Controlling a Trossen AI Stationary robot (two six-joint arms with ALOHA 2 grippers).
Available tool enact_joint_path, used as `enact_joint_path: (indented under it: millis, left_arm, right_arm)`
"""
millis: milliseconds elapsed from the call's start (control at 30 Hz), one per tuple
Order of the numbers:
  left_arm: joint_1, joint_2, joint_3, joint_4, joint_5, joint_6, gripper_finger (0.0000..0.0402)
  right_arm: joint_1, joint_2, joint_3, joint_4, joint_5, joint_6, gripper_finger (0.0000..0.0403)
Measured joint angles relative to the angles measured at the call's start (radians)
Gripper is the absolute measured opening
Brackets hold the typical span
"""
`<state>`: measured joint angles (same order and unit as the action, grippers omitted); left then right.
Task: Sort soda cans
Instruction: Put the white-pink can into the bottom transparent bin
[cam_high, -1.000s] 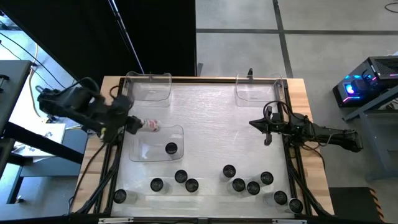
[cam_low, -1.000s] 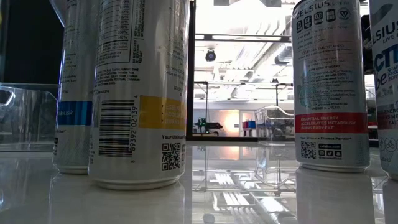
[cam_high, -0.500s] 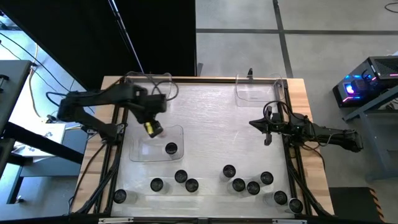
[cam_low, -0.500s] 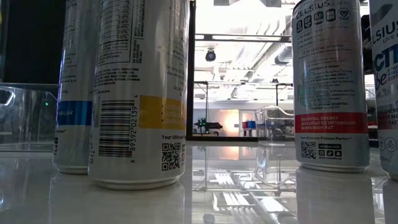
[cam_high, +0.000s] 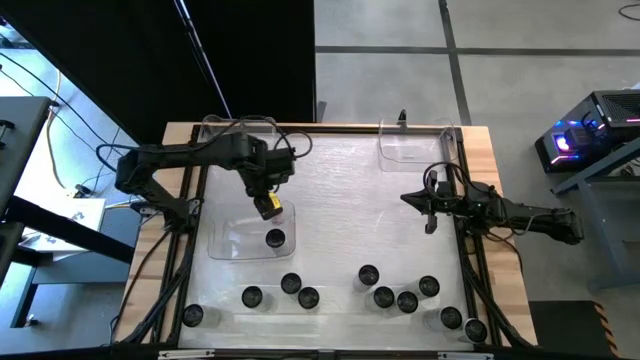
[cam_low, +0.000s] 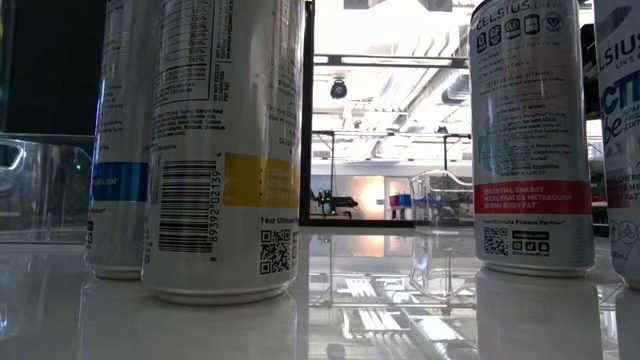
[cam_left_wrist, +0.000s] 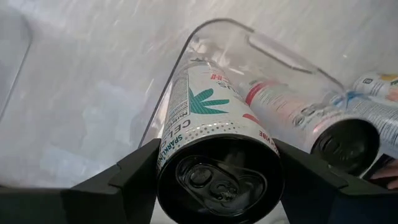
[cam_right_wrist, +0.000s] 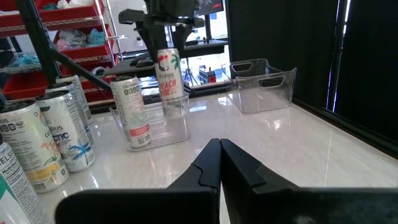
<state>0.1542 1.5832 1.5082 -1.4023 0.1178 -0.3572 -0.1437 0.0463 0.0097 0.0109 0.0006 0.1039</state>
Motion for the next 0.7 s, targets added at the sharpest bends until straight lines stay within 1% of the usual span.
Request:
enact_joint_path:
  millis: [167,367,700]
  left_arm:
    - [0.017,0.034,0.0,0.028,0.026,0.004,0.0255]
    - [0.017,0.079,0.0,0.043,0.028,0.008,0.0257]
    - [0.016,0.134,0.0,0.061,0.027,0.029,0.0289]
  right_arm:
    - [0.0,0.0,0.0,0.0,0.0,0.0,0.0]
    - [0.0,0.0,0.0,0.0,0.0,0.0,0.0]
    - [0.0,0.0,0.0,0.0,0.0,0.0,0.0]
